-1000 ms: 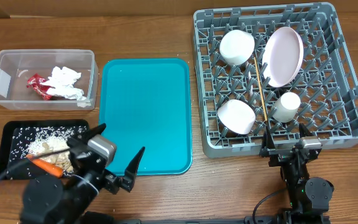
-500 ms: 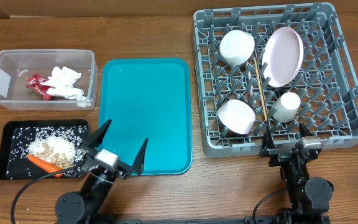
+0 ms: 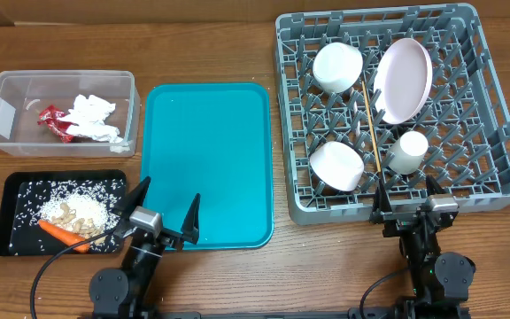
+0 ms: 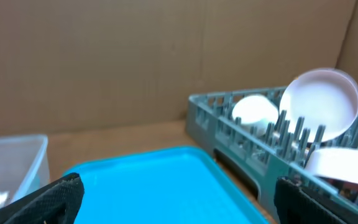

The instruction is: Sort waste into correct bins and load items into the dishwasher rack

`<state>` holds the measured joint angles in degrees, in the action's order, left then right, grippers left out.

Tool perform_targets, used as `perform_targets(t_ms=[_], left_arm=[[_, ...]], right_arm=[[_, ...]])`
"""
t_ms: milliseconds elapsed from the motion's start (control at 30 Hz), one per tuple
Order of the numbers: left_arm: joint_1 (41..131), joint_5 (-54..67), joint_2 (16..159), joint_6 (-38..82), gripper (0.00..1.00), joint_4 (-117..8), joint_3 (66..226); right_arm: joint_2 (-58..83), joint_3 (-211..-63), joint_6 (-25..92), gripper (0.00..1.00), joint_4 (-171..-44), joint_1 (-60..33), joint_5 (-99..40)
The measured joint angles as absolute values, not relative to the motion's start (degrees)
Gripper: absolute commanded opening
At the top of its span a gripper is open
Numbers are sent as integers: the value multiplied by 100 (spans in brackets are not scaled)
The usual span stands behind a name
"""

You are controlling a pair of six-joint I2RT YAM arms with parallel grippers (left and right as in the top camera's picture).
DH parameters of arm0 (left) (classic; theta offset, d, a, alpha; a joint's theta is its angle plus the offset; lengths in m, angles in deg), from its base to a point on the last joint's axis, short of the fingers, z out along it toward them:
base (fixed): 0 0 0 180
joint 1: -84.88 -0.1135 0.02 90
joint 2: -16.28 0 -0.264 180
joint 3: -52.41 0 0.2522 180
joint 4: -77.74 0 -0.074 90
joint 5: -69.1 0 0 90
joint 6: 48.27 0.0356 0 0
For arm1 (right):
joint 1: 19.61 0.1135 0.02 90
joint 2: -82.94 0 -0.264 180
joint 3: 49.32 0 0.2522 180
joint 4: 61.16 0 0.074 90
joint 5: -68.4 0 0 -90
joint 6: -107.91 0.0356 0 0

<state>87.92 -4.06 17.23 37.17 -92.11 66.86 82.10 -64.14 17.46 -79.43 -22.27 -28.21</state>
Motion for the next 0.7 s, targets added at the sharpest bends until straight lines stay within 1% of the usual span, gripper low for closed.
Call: perform_targets(t_ms=[200,500,700], left_arm=[[8659,-685,1723,3715,100,-8558,6668],[8659,-1667,1719,3365,100,-8451,6668],[8659,-1955,1719,3223,100,-8418,6668]], right_arm=[[8210,-6414,1748,100,-7946,-2227,-2819],[8210,-6414,1748,100,-7943,-2225,-2819],[8210,-6414,1751,100,-7946,-2227,-2819]])
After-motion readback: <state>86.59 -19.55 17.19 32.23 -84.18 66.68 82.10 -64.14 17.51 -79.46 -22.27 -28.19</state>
